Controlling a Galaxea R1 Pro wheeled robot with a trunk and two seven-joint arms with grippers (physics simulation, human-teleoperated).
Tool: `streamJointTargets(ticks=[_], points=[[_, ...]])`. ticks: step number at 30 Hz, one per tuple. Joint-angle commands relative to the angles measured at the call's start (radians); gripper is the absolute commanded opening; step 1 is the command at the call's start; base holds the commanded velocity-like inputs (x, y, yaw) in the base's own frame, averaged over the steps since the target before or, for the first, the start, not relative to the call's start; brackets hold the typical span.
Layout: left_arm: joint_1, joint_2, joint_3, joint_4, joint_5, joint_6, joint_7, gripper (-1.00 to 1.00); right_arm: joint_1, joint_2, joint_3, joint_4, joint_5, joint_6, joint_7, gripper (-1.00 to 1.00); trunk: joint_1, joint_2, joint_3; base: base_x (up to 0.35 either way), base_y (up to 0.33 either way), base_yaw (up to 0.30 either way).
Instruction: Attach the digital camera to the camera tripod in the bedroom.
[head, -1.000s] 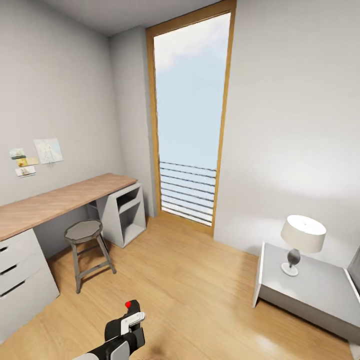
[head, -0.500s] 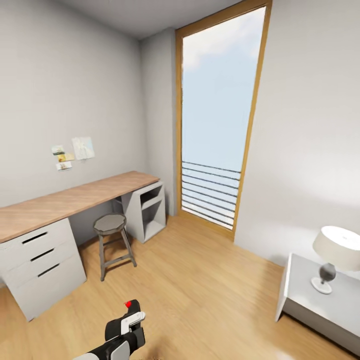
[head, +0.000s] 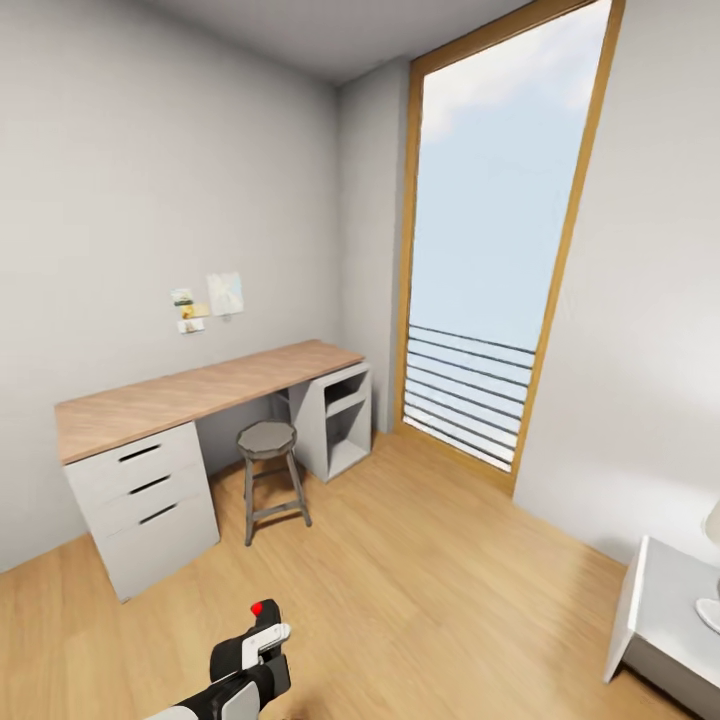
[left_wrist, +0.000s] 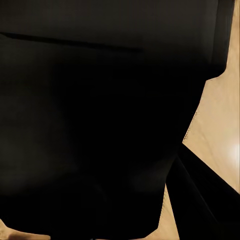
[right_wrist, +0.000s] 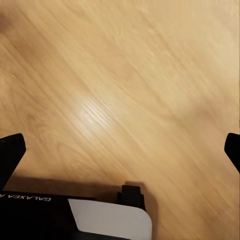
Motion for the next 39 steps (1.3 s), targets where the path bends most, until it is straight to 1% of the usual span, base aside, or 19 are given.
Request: streamJointTargets(ticks=[1,22,30,36,37,39], points=[[-0.001,-0.001,-0.009,0.0,0.007,-0.002,0.002,-1.0,-0.001,-0.001,-0.009,0.002,0.01,0.0,0.002,1.0,0.0,-0.001,-0.001,0.0,0.0,0.3],[-0.001,-0.005,-0.009,0.0,0.007,-0.004,0.002,-1.0,-0.001,0.0,-0.009,0.002,0.01,0.0,0.002,1.0,0.0,-0.001,0.008,0.0,0.0,0.3],[-0.001,-0.002,-0.008,0.001,0.01,-0.003,0.003,-1.0,-0.001,0.0,-0.009,0.002,0.01,0.0,0.003,1.0,0.0,-0.001,0.011,0.0,0.0,0.3],[-0.001,0.001,-0.008,0.001,0.037,-0.002,0.005,-1.0,-0.001,0.0,-0.009,0.002,0.01,0.0,0.002,1.0,0.0,-0.001,0.014,0.0,0.0,0.3],[-0.001,0.004,-0.008,0.001,0.054,-0.002,0.005,-1.0,-0.001,0.0,-0.009,0.002,0.01,0.0,0.003,1.0,0.0,-0.001,0.014,0.0,0.0,0.3],[-0.001,0.005,-0.008,0.001,0.058,-0.002,0.005,-1.0,-0.001,0.0,-0.009,0.002,0.01,0.0,0.003,1.0,0.0,-0.001,0.015,0.0,0.0,0.3]])
